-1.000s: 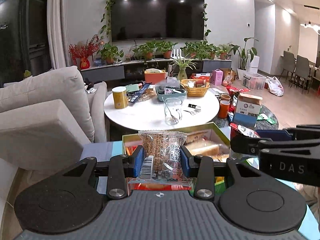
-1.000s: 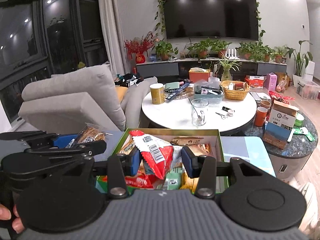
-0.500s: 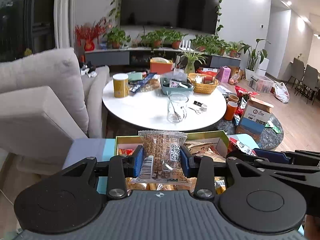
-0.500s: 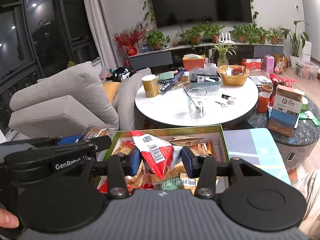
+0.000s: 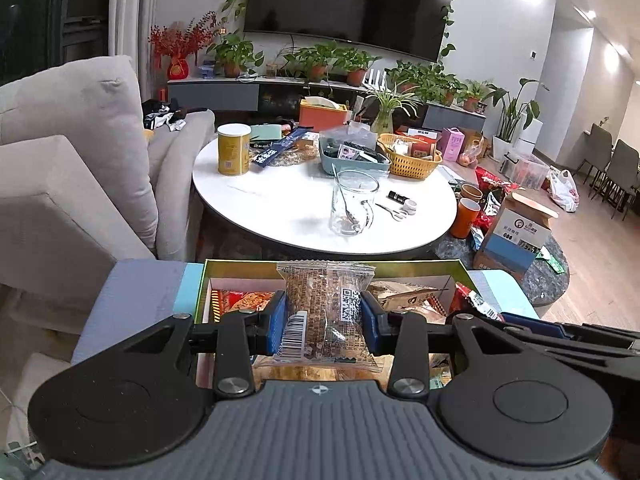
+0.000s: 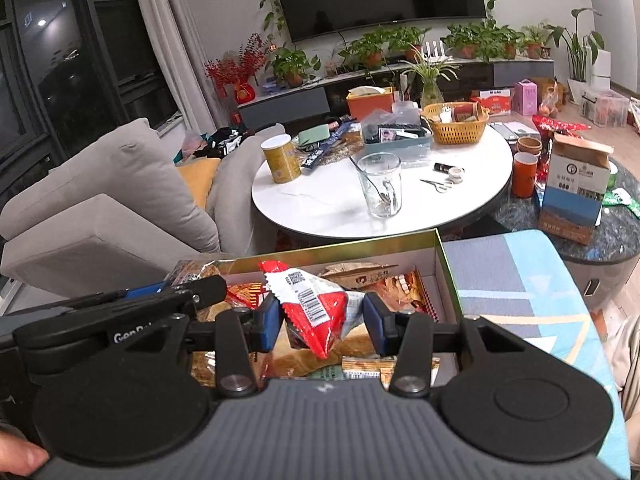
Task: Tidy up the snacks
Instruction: 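Lower the cookie into the box and open the left gripper while the right gripper releases the red bag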
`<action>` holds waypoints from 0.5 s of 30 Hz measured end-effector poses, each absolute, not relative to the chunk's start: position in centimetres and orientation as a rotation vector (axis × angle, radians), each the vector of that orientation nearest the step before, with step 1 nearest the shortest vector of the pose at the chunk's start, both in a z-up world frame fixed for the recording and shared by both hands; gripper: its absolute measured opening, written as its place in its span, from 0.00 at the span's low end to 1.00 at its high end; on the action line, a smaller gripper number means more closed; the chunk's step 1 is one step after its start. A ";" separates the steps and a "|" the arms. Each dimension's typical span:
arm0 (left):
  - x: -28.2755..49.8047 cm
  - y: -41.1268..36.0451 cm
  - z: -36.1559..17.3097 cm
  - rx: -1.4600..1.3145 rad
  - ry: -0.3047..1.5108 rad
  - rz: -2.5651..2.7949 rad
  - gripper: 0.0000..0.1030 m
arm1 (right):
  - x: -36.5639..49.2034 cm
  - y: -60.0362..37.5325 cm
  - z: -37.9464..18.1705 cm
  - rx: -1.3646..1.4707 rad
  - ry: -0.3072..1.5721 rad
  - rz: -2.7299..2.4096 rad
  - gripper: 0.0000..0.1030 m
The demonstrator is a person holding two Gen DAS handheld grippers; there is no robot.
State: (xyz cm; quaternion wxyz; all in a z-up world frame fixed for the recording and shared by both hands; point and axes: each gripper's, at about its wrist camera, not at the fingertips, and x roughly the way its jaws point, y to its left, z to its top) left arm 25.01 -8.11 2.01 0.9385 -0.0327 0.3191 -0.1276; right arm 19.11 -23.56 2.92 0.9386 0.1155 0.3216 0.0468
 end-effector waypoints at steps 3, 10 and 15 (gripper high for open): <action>25.3 -8.2 1.8 -0.066 0.651 -0.256 0.35 | 19.2 -23.5 2.8 0.239 0.656 0.099 0.51; 26.1 -8.0 1.3 -0.083 0.663 -0.235 0.35 | 19.8 -23.8 2.3 0.264 0.661 0.087 0.52; 26.7 -8.2 0.6 -0.082 0.680 -0.225 0.35 | 20.3 -23.8 1.8 0.265 0.674 0.081 0.52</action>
